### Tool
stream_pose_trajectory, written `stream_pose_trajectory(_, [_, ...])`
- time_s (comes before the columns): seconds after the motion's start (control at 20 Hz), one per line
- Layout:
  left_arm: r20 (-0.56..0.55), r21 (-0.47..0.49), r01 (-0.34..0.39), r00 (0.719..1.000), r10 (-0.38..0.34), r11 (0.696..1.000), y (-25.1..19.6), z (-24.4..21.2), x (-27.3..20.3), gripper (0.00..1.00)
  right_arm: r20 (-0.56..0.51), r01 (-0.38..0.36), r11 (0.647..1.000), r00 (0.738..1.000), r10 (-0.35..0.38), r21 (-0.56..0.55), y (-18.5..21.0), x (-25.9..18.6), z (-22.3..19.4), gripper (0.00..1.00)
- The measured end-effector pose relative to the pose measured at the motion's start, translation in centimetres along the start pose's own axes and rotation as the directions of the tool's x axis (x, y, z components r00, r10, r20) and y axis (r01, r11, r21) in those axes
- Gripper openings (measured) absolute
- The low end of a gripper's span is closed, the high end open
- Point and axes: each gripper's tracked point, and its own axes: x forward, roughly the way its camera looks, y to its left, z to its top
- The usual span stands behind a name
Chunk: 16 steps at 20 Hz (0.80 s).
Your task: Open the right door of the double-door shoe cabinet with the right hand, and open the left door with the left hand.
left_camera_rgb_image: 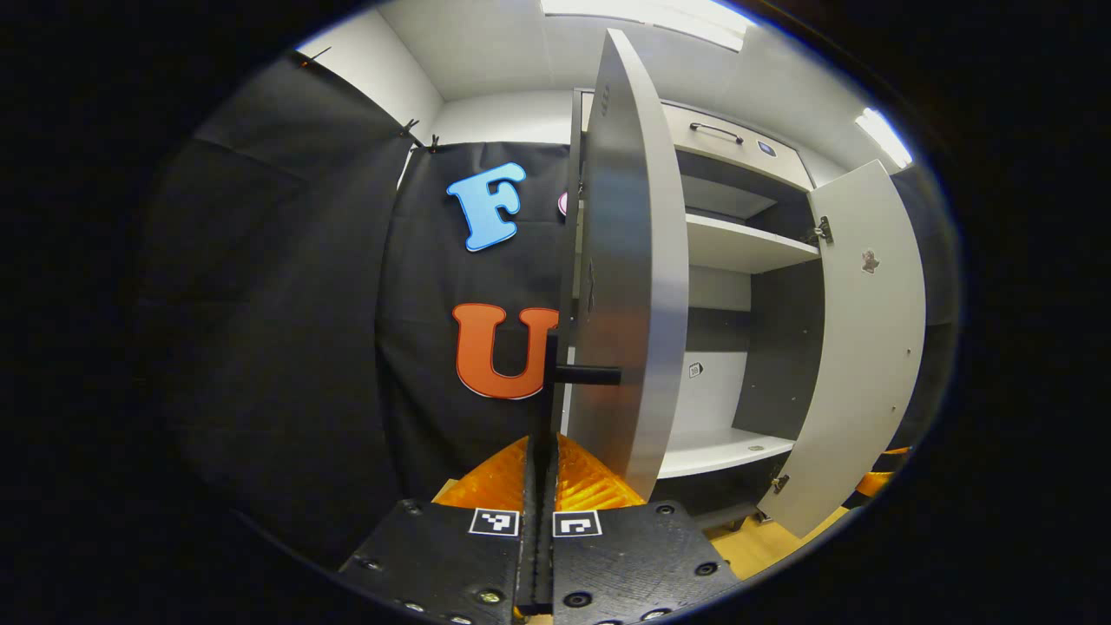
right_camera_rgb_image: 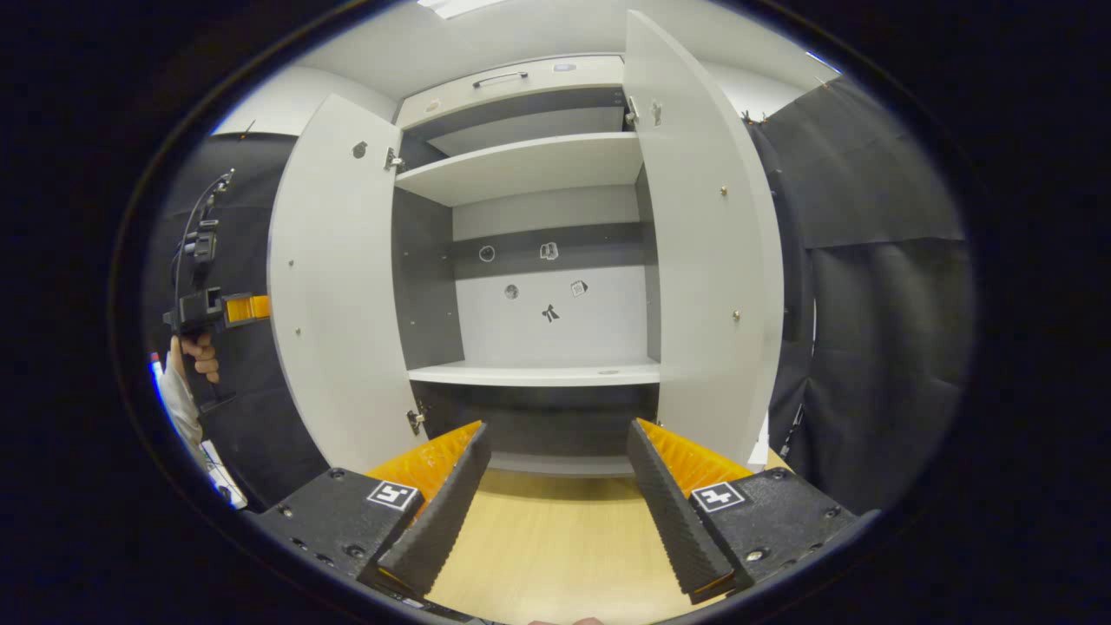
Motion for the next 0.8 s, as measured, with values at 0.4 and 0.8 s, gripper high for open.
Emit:
stream_pose_trajectory(0.4, [0.004,-0.029,0.053,0.999,-0.053,0.998,0.9,0.4,-1.6,0.02,-0.006,0.008,1.0,1.0,-0.008,-0.011,-0.2,-0.5,0.0,0.99])
stream_pose_trajectory(0.8, [0.147,0.022,-0.008,0.989,0.004,1.0,-7.5,0.0,-6.3,0.0,-0.035,-0.003,1.0,0.999,0.003,0.0,-0.7,-1.0,-1.0,0.99])
